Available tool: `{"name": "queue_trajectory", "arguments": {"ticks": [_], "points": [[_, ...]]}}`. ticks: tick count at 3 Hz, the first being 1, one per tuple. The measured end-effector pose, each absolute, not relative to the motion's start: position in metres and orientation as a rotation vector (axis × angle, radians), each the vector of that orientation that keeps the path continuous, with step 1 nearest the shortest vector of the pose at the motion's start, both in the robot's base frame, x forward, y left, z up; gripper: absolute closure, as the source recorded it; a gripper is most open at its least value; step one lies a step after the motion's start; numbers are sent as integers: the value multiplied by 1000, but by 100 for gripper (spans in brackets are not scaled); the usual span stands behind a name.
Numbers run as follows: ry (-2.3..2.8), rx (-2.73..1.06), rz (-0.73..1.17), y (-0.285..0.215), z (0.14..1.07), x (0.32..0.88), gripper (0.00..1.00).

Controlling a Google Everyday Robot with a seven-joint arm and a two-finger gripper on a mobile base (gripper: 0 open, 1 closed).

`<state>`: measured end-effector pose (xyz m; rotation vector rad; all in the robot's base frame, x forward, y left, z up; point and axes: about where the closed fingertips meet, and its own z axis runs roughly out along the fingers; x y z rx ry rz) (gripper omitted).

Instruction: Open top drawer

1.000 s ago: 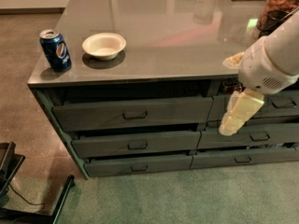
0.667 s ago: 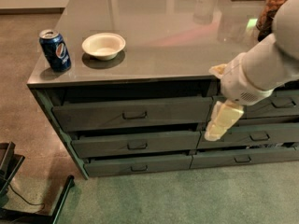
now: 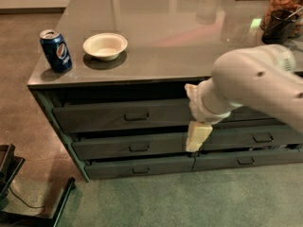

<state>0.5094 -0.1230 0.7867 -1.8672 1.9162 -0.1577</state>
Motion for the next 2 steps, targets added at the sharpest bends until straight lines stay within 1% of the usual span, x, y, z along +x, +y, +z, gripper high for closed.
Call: {"name": "queue_trajectory", "arguments": {"ticks": [1, 2], "points": [[1923, -1948, -197, -103, 736, 534, 0], [1923, -1948, -197, -103, 736, 534, 0]]}}
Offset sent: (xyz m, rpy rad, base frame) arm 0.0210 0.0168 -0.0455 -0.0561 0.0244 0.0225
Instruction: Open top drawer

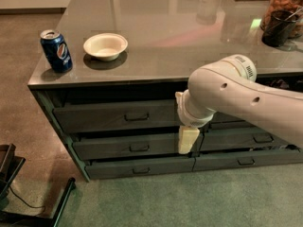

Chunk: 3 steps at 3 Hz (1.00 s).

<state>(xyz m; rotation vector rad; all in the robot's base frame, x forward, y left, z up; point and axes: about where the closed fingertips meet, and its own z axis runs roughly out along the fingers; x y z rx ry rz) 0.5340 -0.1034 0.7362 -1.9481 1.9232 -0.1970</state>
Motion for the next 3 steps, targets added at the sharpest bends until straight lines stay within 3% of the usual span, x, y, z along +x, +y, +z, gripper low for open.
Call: {"name": "queue_trajectory", "arguments": {"ticks": [3], "points": [[1870, -1902, -210, -106, 690, 579, 0]]}}
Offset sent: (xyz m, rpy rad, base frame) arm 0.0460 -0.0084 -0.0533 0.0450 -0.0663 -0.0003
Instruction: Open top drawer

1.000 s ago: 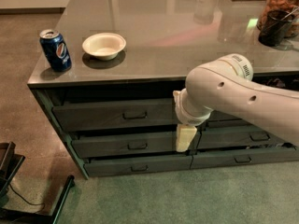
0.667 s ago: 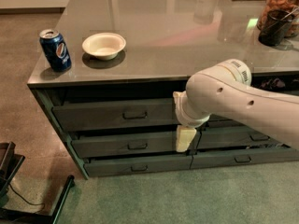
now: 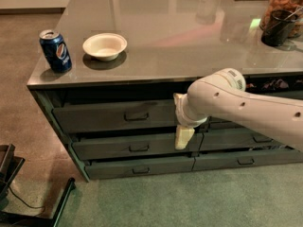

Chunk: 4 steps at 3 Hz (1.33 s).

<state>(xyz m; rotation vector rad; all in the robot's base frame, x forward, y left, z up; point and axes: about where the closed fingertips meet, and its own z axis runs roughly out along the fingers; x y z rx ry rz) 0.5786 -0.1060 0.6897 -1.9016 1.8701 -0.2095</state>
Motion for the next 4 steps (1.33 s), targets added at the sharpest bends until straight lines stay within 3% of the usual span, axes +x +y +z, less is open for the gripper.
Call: {"name": "queue_trajectory", "arguments": {"ticks": [4], "points": [[1850, -1919, -77, -83, 628, 661, 0]]}}
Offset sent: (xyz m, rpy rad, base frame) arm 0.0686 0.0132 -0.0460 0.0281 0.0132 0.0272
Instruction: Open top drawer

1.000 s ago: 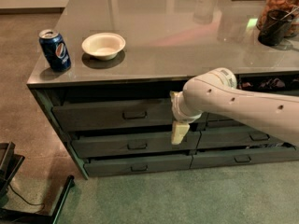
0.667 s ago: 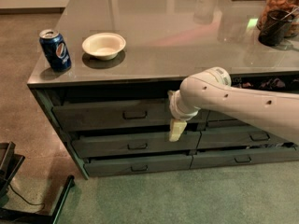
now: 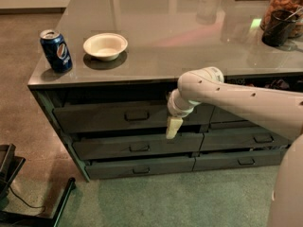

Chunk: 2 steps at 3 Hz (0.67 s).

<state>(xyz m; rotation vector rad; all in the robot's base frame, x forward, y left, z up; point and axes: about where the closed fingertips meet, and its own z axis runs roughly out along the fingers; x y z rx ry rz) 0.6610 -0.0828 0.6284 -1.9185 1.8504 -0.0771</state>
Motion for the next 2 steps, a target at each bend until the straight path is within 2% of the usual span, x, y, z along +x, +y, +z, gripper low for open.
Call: {"name": "queue_trajectory", "arguments": {"ticks": [1, 2], "points": [[1850, -1917, -76, -82, 628, 662, 0], [1850, -1917, -75, -82, 628, 662, 12]]}}
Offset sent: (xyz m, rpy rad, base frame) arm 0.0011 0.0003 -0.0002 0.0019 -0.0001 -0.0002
